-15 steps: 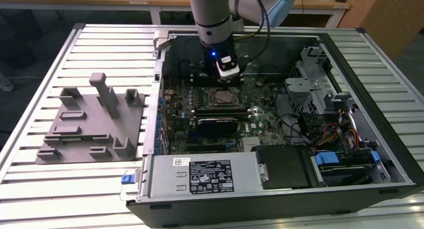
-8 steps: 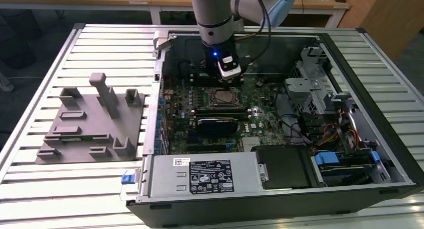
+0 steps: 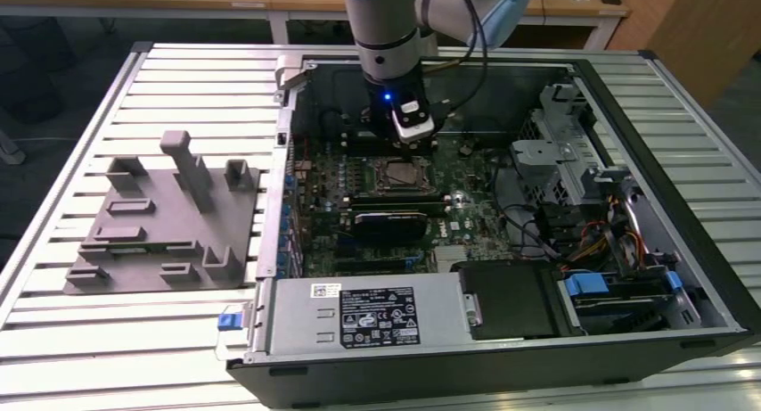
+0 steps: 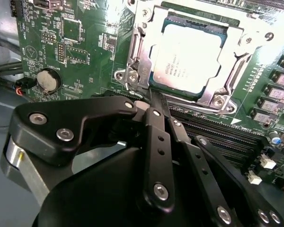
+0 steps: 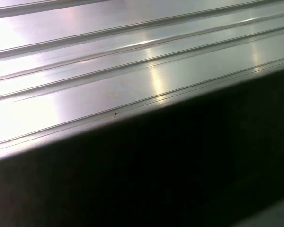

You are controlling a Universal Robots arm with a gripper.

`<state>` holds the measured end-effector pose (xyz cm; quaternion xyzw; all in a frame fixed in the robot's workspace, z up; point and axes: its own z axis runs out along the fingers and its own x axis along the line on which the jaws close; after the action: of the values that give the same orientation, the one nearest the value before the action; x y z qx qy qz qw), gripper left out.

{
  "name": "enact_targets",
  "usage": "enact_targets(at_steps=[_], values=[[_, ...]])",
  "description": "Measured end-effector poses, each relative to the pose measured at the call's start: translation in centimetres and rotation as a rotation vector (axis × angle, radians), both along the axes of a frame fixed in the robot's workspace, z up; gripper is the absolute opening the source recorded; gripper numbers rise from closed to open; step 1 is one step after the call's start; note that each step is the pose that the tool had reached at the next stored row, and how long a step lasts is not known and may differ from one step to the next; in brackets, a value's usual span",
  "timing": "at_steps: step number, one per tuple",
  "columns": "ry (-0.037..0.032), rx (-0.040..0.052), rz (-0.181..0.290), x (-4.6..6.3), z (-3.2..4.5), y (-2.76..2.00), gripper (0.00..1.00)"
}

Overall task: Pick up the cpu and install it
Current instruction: 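Install the first cpu locking lever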

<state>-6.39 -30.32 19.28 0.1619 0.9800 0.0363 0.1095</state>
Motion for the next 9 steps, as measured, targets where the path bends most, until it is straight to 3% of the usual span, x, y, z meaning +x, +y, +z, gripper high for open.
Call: enact_targets(at_steps=[9], values=[[0.0001,-0.0001,0.000,0.0,2.12,-0.01,0.11]])
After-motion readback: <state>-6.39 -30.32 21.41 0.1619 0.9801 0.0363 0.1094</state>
